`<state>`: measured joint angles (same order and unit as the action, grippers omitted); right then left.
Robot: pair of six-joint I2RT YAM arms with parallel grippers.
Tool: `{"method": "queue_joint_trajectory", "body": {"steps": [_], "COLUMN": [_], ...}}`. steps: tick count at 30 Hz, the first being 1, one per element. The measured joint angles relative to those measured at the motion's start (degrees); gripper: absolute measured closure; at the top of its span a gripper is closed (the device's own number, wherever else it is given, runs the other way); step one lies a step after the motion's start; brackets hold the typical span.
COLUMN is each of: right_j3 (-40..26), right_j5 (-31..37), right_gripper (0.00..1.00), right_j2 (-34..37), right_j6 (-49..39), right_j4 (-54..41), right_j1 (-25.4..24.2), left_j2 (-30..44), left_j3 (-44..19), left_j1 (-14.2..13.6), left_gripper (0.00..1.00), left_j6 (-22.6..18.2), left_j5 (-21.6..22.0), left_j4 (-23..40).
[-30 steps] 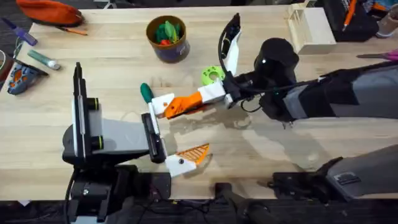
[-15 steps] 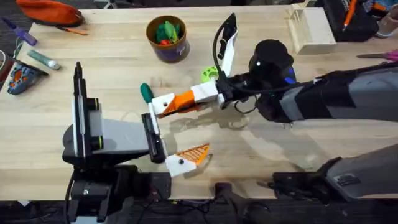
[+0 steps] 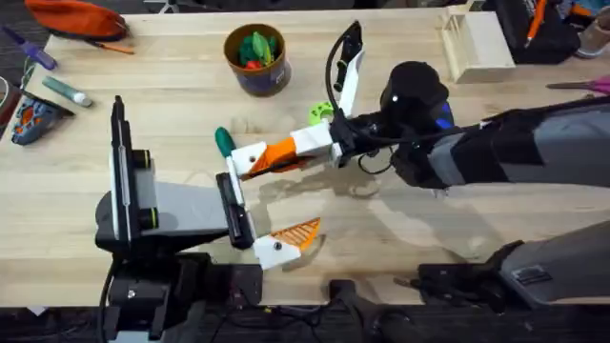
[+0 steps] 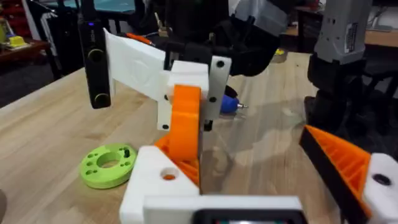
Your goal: Pick up the gripper from the table and insert it into the empty holder that is missing its gripper. Then pick up a screw, insert it into the mounting hole, and use the screwdriver to tighten it. Finally, clean up the table by picking up the vegetable and placing it into the bucket.
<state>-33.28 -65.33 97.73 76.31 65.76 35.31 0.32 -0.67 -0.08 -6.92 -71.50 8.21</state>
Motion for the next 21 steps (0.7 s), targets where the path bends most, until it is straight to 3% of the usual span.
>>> {"method": "queue_joint_trajectory", "body": {"steps": [21], "right_j3": [0.0], "right_j5": [0.63], "right_gripper": [0.993], "right_j2": [0.02], "right_j6": [-0.02], "right_j4": [0.0], "right_j1": [0.13], "left_j2": [0.0], "left_j3": [0.0], "left_j1": [0.0], "left_gripper": [0.016], "left_j6": [0.02], "left_j5": [0.39], "left_j4": [-0.04]}}
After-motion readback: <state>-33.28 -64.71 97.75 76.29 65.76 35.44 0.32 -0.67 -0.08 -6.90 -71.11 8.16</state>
